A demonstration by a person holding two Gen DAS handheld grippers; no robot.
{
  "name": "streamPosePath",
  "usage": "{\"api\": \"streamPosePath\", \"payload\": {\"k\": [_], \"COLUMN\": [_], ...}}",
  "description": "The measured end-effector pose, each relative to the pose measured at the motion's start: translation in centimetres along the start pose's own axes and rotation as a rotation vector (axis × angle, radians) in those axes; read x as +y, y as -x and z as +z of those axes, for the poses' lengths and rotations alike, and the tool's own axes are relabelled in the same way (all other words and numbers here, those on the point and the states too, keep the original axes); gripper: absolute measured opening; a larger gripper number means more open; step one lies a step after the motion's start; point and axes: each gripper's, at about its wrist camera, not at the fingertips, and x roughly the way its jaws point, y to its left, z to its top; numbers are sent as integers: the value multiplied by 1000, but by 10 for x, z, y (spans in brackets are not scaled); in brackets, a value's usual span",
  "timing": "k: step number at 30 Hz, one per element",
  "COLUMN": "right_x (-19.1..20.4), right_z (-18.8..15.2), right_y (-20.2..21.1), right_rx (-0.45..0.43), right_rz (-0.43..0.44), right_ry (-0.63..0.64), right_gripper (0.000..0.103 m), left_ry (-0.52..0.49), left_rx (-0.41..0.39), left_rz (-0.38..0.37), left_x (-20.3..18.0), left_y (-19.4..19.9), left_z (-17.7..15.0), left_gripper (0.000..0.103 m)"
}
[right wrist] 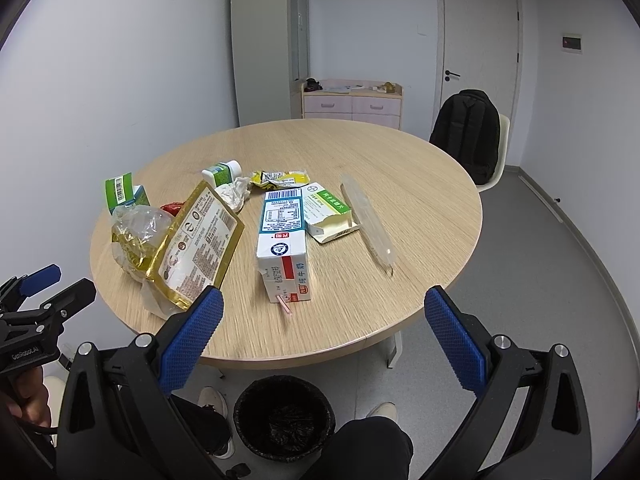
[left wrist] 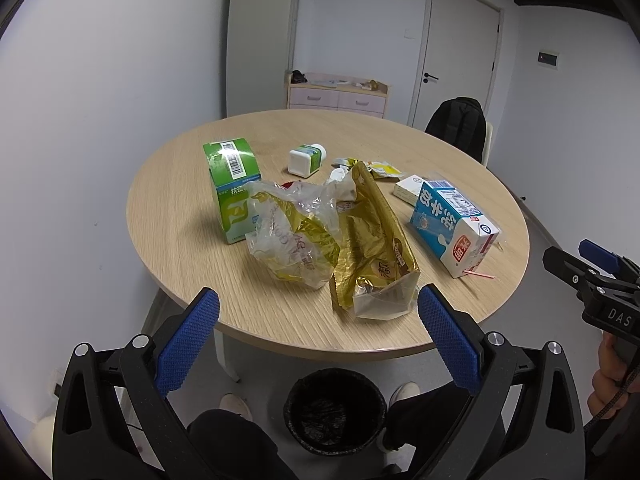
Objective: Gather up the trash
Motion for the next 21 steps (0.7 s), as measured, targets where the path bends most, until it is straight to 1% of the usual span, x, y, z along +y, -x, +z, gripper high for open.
{"api": "streamPosePath", "payload": {"k": [21], "right_x": [0], "right_z": [1], "right_y": [9], "right_rx": [-4], "right_rz": [1], "right_ry": [-3], "right_gripper": [97], "left_ry": [-6], "left_rx": [0], "left_rz": [25], "left_x": [-1], "left_y": [9], "left_z": [-2], "left_gripper": [97]}}
